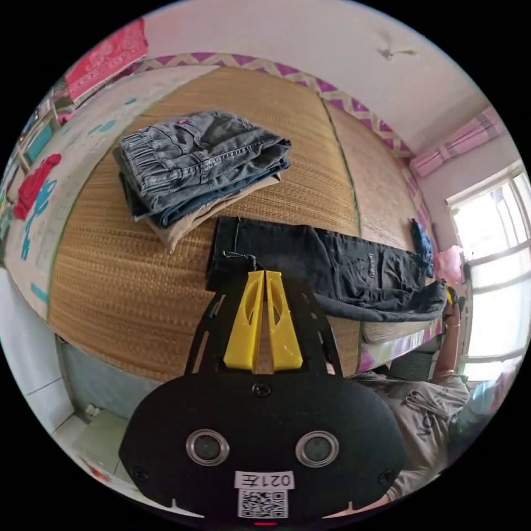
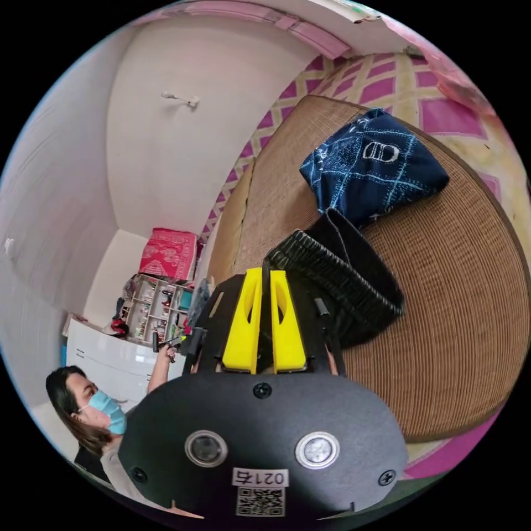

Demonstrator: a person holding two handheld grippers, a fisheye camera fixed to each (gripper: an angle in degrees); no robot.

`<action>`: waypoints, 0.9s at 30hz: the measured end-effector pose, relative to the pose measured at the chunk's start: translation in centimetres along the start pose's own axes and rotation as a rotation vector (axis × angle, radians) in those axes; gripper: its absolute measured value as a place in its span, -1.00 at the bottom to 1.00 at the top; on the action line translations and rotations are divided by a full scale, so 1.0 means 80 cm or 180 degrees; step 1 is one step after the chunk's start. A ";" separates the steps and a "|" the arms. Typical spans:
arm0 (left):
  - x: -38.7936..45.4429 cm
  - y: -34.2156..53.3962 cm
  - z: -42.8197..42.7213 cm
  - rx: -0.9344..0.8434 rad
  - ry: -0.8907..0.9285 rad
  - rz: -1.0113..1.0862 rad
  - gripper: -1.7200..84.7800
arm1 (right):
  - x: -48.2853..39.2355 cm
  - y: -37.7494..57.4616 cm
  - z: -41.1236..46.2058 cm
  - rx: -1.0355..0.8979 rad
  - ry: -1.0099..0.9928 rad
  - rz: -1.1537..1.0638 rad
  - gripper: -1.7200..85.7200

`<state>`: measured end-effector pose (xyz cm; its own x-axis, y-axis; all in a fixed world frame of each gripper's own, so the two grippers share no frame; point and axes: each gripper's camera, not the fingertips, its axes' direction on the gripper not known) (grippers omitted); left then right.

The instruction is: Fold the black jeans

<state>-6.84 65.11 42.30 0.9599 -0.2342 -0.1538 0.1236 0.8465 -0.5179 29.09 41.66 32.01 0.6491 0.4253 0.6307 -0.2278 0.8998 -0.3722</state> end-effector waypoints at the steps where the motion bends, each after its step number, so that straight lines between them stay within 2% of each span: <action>1: -0.001 -0.024 0.012 -0.0060 -0.0042 -0.0022 -0.98 | 0.015 -0.030 0.026 -0.0048 0.0072 0.0111 -0.95; 4: -0.012 -0.117 0.082 -0.0306 -0.0265 -0.0187 -0.98 | 0.054 -0.080 0.071 -0.0087 0.0122 0.0295 -0.96; 6: -0.024 -0.157 0.126 -0.0442 -0.0391 -0.0252 -0.98 | 0.068 -0.095 0.077 -0.0041 -0.0157 0.0362 -0.96; 11: -0.061 -0.179 0.132 -0.0428 -0.0206 -0.0111 -0.98 | 0.042 -0.112 0.043 -0.0024 -0.0282 0.0067 -0.96; 15: -0.111 -0.160 0.096 0.0009 0.0203 -0.0082 -0.98 | -0.031 -0.104 0.004 0.0023 -0.0319 -0.0634 -0.97; 18: -0.153 -0.120 0.053 0.0629 0.0242 -0.0201 -0.98 | -0.103 -0.085 0.016 -0.0326 -0.0531 -0.1284 -0.97; 20: -0.171 -0.097 0.044 0.0747 0.0367 -0.0165 -0.98 | -0.150 -0.066 0.036 -0.0628 -0.0472 -0.1639 -0.97; 23: -0.175 -0.061 0.053 0.0723 0.0412 0.0066 -0.98 | -0.223 -0.021 0.083 -0.1013 -0.0001 -0.2305 -0.98; 25: -0.162 -0.043 0.068 0.0660 0.0308 0.0332 -0.97 | -0.254 0.014 0.133 -0.1251 0.0743 -0.2667 -0.98; 27: -0.145 -0.026 0.108 0.0330 -0.0106 0.0689 -0.98 | -0.253 0.033 0.173 -0.1466 0.1279 -0.2807 -0.97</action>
<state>-16.07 70.21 52.41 0.9744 -0.0277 -0.2232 -0.0624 0.9202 -0.3865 5.31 36.75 27.65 0.6611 -0.4954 0.5635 0.6791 0.7144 -0.1688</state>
